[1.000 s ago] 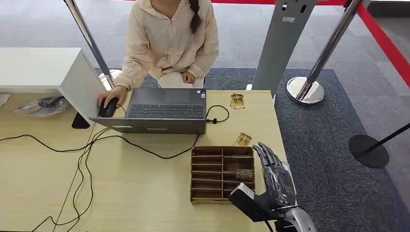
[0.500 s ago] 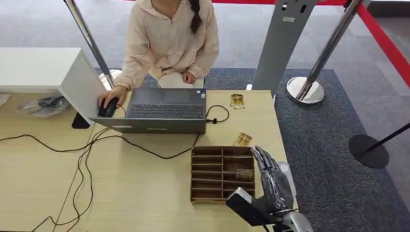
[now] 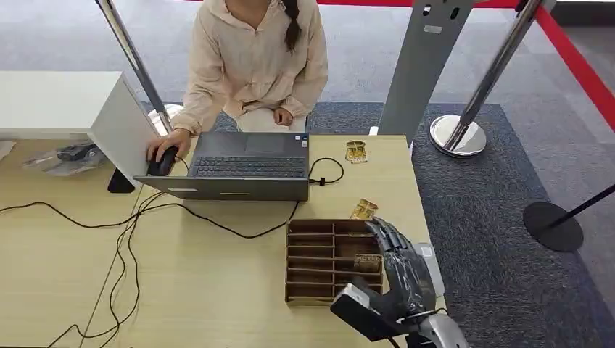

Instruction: Pass the card to the sensor for recognition and then transmit it.

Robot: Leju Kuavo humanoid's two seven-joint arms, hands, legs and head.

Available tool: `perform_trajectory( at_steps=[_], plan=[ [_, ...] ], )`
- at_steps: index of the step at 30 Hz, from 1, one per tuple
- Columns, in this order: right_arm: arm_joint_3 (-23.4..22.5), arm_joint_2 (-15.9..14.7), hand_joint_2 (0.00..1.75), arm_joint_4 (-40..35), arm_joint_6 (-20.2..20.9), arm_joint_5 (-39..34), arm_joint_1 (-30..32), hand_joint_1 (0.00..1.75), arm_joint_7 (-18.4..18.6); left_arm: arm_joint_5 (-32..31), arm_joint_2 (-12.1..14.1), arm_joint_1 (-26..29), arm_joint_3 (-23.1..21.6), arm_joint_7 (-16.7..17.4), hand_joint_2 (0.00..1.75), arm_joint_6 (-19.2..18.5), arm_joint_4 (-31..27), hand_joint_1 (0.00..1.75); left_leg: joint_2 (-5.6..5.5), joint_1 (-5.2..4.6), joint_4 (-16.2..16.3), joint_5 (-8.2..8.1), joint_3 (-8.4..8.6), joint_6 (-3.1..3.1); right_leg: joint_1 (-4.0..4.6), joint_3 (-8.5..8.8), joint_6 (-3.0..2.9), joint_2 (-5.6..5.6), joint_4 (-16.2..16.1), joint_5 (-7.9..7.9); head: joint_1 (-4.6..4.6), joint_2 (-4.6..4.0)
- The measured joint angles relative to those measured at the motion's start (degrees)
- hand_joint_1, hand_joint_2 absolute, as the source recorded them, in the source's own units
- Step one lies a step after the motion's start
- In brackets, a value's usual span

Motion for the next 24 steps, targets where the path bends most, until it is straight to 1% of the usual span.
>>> perform_trajectory(
  at_steps=[6, 7, 8, 9, 11, 13, 17, 19, 21, 24],
  plan=[
    [0.4, 0.0, 1.75, -1.7, 2.8, 1.4, -1.7, 0.38, -0.2, -0.4, -0.1, 0.0, 0.0, 0.0, 0.00, -0.1, 0.0, 0.00, 0.00, 0.00, 0.0, 0.00, 0.00, 0.00, 0.00, 0.00, 0.00, 0.00, 0.0, 0.00, 0.02, 0.00],
    [0.5, 0.0, 1.75, -2.0, 2.9, 1.5, -1.9, 0.38, -0.2, -0.4, -0.1, 0.0, 0.0, 0.0, 0.00, -0.2, 0.0, 0.00, 0.00, 0.00, 0.0, 0.00, 0.00, 0.00, 0.00, 0.00, 0.00, 0.00, 0.0, 0.00, 0.02, 0.00],
    [0.5, 0.1, 1.75, -2.2, 3.2, 1.5, -2.1, 0.42, -0.2, -0.4, -0.2, 0.0, 0.0, 0.0, 0.00, -0.2, 0.0, 0.00, 0.00, 0.00, 0.0, 0.00, -0.01, 0.00, 0.00, 0.00, 0.00, 0.00, 0.0, 0.00, 0.02, 0.00],
    [0.6, 0.1, 1.75, -2.4, 3.5, 1.5, -2.2, 0.40, -0.2, -0.5, -0.2, 0.0, 0.0, 0.0, 0.00, -0.2, 0.0, 0.00, 0.00, 0.00, 0.0, 0.00, -0.01, 0.00, 0.00, 0.00, 0.00, 0.00, 0.0, 0.00, 0.02, 0.00],
    [0.7, 0.2, 1.75, -2.7, 3.8, 1.6, -2.3, 0.44, -0.2, -0.6, -0.2, 0.0, 0.0, 0.0, 0.00, -0.2, 0.0, 0.00, 0.00, 0.00, 0.0, 0.00, -0.01, 0.00, 0.00, 0.00, 0.00, 0.00, 0.0, 0.00, 0.00, 0.00],
    [0.7, 0.3, 1.75, -2.9, 3.9, 1.6, -2.5, 0.44, -0.3, -0.7, -0.3, 0.0, 0.0, 0.0, 0.00, -0.3, 0.0, 0.00, 0.00, 0.00, 0.0, 0.00, -0.01, 0.00, 0.00, 0.00, 0.00, 0.00, 0.0, 0.00, 0.02, 0.00],
    [0.7, 0.7, 1.75, -2.9, 4.5, 2.1, -3.1, 0.52, -1.0, -1.1, -0.4, -0.1, 0.0, 0.1, 0.00, -0.5, 0.0, 0.00, 0.00, 0.00, 0.0, 0.00, -0.01, 0.00, 0.00, 0.00, 0.00, 0.00, 0.0, 0.00, 0.02, 0.00],
    [0.7, 1.0, 1.75, -2.9, 4.8, 2.2, -3.5, 0.52, -1.2, -1.3, -0.4, -0.2, 0.0, 0.2, 0.00, -0.7, 0.0, 0.00, 0.00, 0.00, 0.0, 0.00, -0.01, 0.00, 0.00, 0.00, 0.00, 0.00, 0.0, 0.00, 0.02, 0.00],
    [0.7, 1.4, 1.75, -2.9, 5.2, 2.5, -3.9, 0.58, -1.5, -1.5, -0.5, -0.3, 0.0, 0.3, 0.00, -0.8, 0.0, 0.00, 0.00, 0.00, 0.0, 0.00, 0.00, 0.00, 0.00, 0.00, 0.00, 0.00, 0.0, 0.00, 0.02, 0.00],
    [0.7, 1.9, 1.75, -2.8, 5.7, 2.7, -4.7, 0.58, -1.9, -1.8, -0.5, -0.4, 0.0, 0.6, 0.00, -0.9, 0.0, 0.00, 0.00, 0.00, 0.0, 0.00, 0.00, 0.00, 0.00, 0.00, 0.00, 0.00, 0.0, 0.00, 0.02, 0.00]
  ],
)
